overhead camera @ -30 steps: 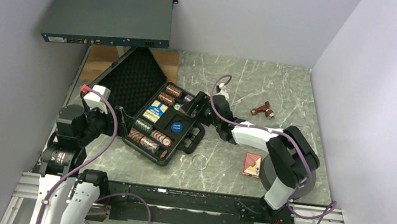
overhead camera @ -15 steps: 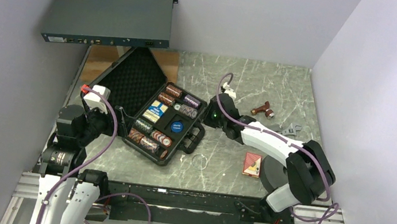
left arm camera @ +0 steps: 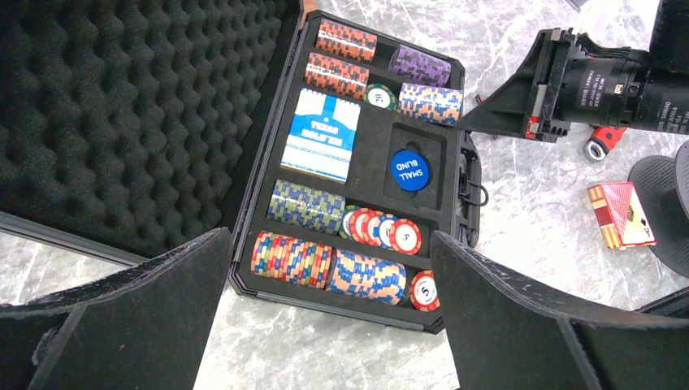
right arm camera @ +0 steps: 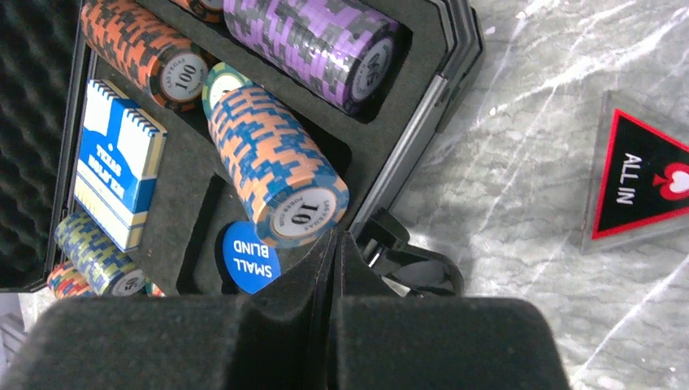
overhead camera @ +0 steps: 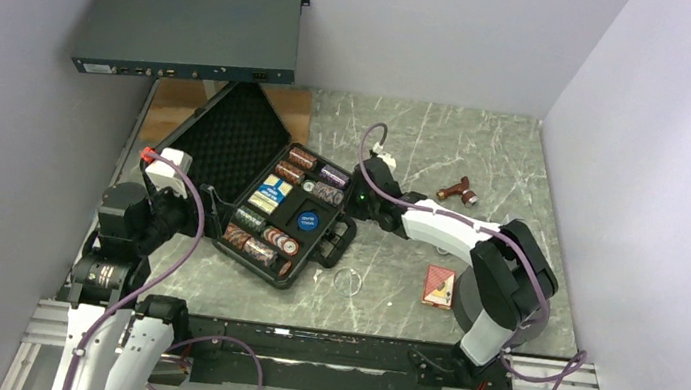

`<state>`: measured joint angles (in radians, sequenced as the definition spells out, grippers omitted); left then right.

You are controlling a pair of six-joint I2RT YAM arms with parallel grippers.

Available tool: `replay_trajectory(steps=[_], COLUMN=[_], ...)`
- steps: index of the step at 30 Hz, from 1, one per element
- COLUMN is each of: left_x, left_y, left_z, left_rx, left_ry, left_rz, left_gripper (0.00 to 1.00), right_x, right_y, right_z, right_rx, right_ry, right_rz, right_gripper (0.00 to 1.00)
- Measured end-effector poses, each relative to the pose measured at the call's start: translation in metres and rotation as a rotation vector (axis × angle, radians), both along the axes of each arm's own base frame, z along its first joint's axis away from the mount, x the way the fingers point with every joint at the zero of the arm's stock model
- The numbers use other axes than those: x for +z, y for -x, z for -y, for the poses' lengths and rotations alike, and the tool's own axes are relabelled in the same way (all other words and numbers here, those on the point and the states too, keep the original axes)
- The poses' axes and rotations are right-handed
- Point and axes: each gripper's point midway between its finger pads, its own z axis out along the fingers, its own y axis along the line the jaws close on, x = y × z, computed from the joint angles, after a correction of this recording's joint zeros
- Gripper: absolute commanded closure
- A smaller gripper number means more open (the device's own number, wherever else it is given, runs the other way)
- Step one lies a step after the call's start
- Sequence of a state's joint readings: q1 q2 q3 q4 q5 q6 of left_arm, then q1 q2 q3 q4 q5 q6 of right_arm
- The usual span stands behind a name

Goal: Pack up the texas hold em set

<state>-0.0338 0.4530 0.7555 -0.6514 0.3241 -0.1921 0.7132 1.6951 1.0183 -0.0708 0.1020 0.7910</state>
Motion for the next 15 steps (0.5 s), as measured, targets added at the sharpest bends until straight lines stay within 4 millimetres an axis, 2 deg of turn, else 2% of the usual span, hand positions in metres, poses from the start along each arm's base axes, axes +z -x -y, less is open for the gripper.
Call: replay_trajectory(steps=[15], left_x=[0.0], left_y=[0.0], left_z=[0.0], left_rx=[0.0], left_ry=[0.0], left_rz=[-0.001], left_gripper=[0.01], right_x=[-0.004], right_y=[-0.017], right_z=[-0.018], right_rx=[0.027], right_ry=[0.02], right_rz=[-0.032], right_gripper=[1.0])
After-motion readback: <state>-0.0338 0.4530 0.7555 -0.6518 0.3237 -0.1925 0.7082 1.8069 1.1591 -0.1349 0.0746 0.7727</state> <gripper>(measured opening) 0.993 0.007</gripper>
